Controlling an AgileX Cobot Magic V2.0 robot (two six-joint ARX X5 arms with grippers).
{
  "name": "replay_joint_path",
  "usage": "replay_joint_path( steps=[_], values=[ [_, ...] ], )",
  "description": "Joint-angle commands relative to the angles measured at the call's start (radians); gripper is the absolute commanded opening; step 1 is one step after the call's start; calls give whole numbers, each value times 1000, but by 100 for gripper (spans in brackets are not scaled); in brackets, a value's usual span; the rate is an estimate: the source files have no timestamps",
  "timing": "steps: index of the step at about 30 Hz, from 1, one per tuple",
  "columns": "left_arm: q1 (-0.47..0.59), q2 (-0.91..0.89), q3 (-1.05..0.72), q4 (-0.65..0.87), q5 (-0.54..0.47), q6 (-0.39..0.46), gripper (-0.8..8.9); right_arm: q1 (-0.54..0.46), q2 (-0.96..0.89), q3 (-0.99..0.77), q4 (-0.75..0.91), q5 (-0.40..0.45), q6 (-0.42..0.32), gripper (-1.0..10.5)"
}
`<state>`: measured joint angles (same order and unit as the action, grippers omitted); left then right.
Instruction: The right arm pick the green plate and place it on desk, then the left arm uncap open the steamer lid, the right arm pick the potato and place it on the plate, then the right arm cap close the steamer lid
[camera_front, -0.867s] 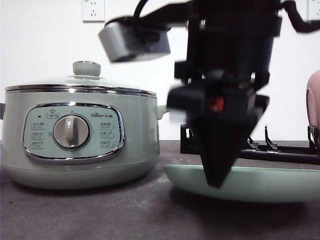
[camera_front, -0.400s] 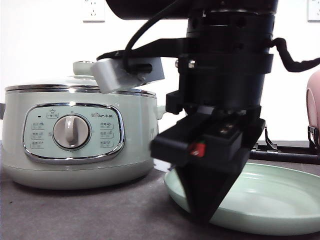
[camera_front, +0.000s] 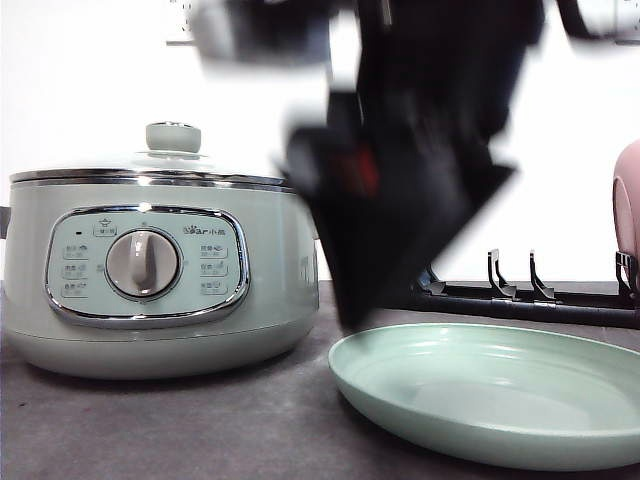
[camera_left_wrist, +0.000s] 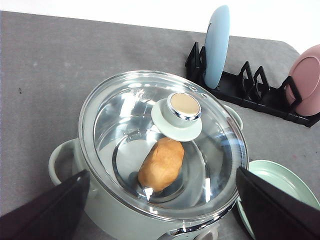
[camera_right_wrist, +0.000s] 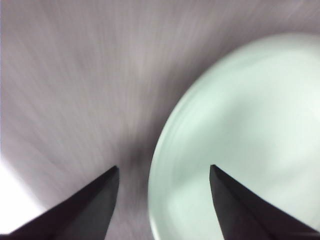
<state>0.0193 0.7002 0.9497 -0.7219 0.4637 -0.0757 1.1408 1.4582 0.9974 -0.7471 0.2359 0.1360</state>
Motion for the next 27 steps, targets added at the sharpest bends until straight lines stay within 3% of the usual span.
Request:
replay_joint_path(
  steps=[1,6,12,15,21,23,27],
  values=[
    [-1,5,22,11,4,12,469,-13,-69,66,5,-8,-12,289],
    [-1,5,22,11,4,11,469,-101,-171,141,-1,-98,-42,289],
    [-1,5,22,11,4,11,469,-271,-275,199,0,-278,-74,288],
    [-1,5,22,10,4,11,469,-359,-315,203,-2,-402,-84,288],
    [-1,5,22,9,4,8,469,-535,-356,203,-59,-775,-113,288],
    [-1,5,22,8,4,8,469,-573,-355,203,-82,-848,-130,288],
    [-1,5,22,2,4,8,469,-616,-355,203,-113,-865,-154,288]
  ],
)
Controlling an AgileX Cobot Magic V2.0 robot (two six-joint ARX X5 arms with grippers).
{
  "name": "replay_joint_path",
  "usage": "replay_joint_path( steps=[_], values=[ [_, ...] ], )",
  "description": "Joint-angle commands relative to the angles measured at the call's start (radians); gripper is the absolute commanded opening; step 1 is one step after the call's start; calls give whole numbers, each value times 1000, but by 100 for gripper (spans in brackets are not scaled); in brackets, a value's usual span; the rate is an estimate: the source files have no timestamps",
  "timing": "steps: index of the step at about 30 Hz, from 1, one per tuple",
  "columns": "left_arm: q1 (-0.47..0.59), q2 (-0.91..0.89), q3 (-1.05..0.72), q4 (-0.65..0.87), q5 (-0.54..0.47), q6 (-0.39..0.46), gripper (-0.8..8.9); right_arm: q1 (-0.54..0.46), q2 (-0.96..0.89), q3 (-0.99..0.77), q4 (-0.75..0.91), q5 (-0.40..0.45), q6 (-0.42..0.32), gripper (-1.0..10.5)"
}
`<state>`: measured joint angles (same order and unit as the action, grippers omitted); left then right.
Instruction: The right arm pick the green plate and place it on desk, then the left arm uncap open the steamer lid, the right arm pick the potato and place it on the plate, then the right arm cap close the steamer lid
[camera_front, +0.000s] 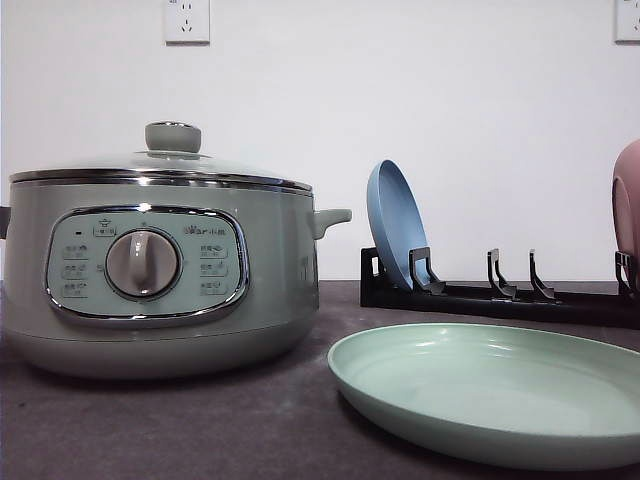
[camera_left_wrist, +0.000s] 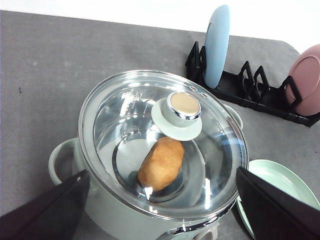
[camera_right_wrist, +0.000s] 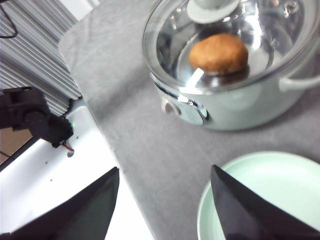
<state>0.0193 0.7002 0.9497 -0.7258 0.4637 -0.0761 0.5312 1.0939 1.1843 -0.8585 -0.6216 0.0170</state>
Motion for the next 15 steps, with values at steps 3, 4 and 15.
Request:
replay_joint_path(
  steps=[3,4,15],
  values=[
    [-1,5,22,5,4,8,469,-18,9,16,-3,-7,-37,288],
    [-1,5,22,5,4,8,469,-19,9,16,-3,-7,-38,288],
    [-6,16,34,-9,5,-11,469,-18,9,16,-3,-7,-47,288]
  ],
)
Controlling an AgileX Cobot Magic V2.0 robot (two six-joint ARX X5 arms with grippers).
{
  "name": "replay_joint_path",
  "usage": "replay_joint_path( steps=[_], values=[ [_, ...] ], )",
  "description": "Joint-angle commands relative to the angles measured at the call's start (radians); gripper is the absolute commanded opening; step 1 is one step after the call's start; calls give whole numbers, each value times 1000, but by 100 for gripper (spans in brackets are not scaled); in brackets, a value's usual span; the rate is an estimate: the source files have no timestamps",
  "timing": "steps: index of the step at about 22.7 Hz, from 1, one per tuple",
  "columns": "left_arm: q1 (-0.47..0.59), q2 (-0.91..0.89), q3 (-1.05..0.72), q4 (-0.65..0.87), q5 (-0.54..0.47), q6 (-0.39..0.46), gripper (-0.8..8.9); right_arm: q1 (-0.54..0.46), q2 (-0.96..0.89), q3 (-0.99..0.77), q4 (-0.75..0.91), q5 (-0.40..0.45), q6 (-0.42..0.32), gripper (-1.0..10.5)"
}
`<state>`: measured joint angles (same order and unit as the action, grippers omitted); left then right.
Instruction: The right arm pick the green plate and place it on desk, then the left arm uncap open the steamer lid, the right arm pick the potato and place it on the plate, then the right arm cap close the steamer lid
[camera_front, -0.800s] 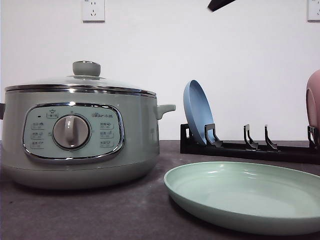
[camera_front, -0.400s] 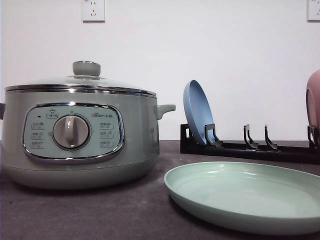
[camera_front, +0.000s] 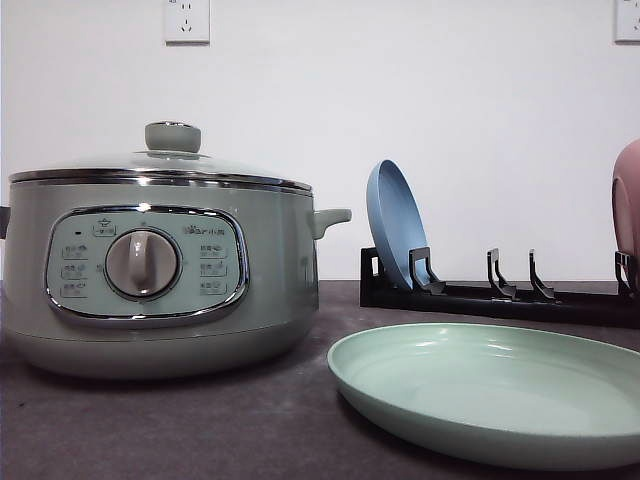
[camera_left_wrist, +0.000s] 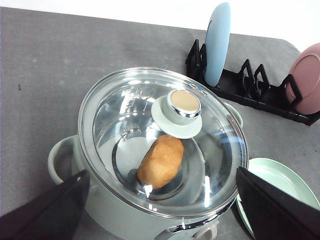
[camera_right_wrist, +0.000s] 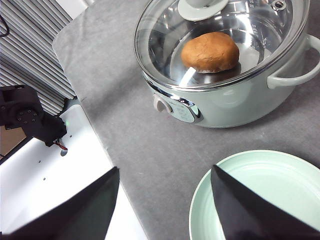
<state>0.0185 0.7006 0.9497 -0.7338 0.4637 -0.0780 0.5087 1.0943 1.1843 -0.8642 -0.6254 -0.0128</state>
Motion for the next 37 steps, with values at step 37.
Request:
replay_joint_path(
  steps=[37],
  values=[
    [-451,1086,921,-504,-423,82,464,4,9,16,-12,-2,-27,288]
  ],
)
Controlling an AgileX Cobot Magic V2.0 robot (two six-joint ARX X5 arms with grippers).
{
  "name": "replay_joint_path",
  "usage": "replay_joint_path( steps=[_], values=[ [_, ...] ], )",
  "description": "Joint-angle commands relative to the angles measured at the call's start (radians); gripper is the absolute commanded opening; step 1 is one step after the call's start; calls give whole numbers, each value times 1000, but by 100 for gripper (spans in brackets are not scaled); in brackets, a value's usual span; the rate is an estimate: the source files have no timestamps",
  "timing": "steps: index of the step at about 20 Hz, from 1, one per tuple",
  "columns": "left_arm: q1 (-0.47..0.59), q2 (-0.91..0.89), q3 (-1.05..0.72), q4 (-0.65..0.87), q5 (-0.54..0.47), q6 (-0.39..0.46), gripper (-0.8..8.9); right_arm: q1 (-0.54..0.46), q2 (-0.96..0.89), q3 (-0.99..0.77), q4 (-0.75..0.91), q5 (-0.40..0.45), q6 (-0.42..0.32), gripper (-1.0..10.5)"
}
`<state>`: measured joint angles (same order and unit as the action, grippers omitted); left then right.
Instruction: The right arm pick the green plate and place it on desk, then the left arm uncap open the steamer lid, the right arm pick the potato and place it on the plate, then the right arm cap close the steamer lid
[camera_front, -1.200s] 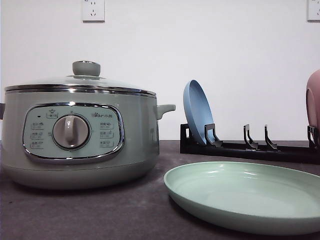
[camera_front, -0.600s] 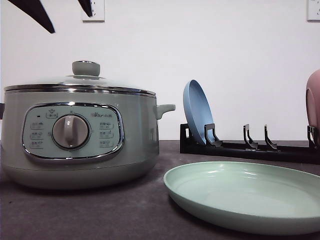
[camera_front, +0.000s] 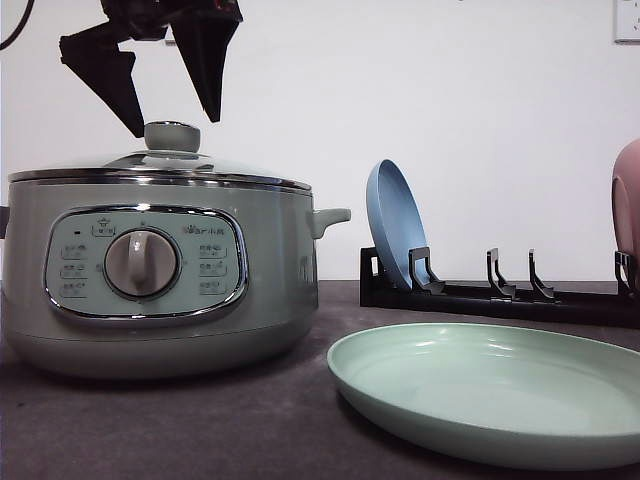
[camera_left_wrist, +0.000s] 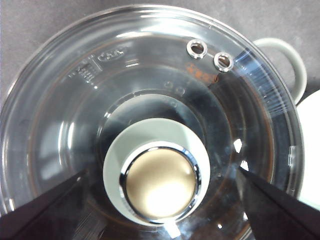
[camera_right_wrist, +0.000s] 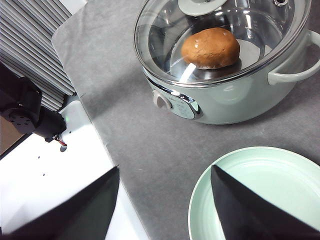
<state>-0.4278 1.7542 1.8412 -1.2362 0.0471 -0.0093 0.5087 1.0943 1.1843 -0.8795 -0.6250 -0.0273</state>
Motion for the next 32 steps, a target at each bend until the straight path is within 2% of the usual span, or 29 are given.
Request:
replay_joint_path(
  steps=[1,10,15,17,20,26,32],
  values=[
    [-5,40,30,-2,-7,13,464,4,9,16,3,-3,-12,288],
    [-6,54,30,-9,-7,13,396,4,9,16,3,1,-14,288],
    [-6,64,30,-5,-7,13,390,4,9,16,3,1,-14,288],
    [-6,64,30,-5,-7,13,316,4,9,16,3,1,-15,288],
    [-6,64,30,-9,-7,9,270,4,9,16,3,2,-18,288],
    [-6,64,30,-51,-7,5,17,4,9,16,4,23,-18,288],
    [-5,59,55,-59,-7,5,10,4,9,16,4,23,-18,288]
  ],
)
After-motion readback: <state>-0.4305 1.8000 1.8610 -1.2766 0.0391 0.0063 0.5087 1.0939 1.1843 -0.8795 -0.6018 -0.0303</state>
